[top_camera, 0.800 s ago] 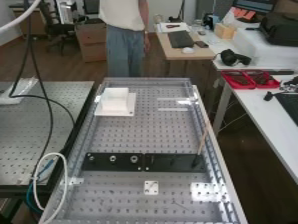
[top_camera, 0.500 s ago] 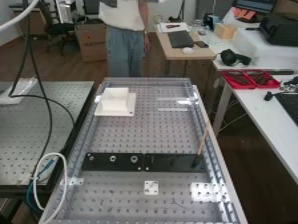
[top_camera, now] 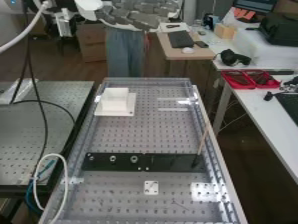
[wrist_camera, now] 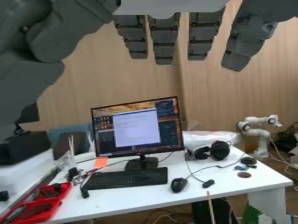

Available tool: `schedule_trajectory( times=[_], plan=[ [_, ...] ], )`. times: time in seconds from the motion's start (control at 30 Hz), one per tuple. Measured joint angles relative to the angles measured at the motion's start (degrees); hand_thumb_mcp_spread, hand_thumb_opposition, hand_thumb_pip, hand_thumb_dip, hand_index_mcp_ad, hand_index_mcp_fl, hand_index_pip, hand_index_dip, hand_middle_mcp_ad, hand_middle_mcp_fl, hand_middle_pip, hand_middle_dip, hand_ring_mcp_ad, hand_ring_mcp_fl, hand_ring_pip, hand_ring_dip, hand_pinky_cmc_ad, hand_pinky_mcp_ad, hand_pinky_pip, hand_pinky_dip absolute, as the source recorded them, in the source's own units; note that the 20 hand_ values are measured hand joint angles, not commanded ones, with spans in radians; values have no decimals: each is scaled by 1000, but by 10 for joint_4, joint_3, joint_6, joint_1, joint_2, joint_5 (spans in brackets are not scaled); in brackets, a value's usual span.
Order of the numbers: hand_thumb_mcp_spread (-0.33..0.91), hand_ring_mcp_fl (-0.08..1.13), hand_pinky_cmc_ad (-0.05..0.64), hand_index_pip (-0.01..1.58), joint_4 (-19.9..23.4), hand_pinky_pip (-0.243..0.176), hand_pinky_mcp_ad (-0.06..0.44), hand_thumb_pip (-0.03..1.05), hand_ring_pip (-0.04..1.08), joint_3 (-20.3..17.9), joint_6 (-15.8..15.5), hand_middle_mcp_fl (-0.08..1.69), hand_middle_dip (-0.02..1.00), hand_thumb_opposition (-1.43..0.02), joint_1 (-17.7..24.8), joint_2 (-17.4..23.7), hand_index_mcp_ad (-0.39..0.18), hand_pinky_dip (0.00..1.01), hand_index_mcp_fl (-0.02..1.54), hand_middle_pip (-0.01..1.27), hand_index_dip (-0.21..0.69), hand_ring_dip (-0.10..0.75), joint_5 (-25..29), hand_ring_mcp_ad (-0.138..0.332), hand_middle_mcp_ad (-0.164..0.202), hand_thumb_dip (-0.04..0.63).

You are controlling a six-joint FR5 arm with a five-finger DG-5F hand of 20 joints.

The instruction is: Grab the bearing and place it in the white container

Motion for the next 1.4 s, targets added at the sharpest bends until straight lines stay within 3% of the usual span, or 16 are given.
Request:
schedule_trajectory(
  times=[0.33, 0.6, 0.87, 1.23, 1.4],
  plan=[
    [265, 0, 415, 68, 38, -91, 314, 152, 89, -49, 18, 10, 112, -663, -1, -2, 24, 122, 24, 140, 141, 19, 21, 188, 108, 10],
    [309, 0, 426, 66, 111, -106, 314, 236, 89, -97, 25, 7, 157, -663, -5, 0, 24, 136, 23, 150, 127, 19, 32, 190, 108, 17],
    [328, 0, 426, 72, 151, -106, 314, 293, 89, -123, 36, 131, 223, -682, -16, -11, 24, 152, 30, 145, 75, 24, 35, 192, 108, 19],
    [374, 0, 426, 101, 175, -106, 314, 419, 93, -138, 46, 309, 412, -710, -24, -42, 21, 150, 176, 148, 65, 51, 49, 190, 105, 126],
    [386, 0, 422, 131, 191, -106, 314, 475, 87, -146, 53, 356, 508, -728, -30, -59, 17, 150, 253, 145, 105, 75, 55, 188, 105, 175]
  ],
)
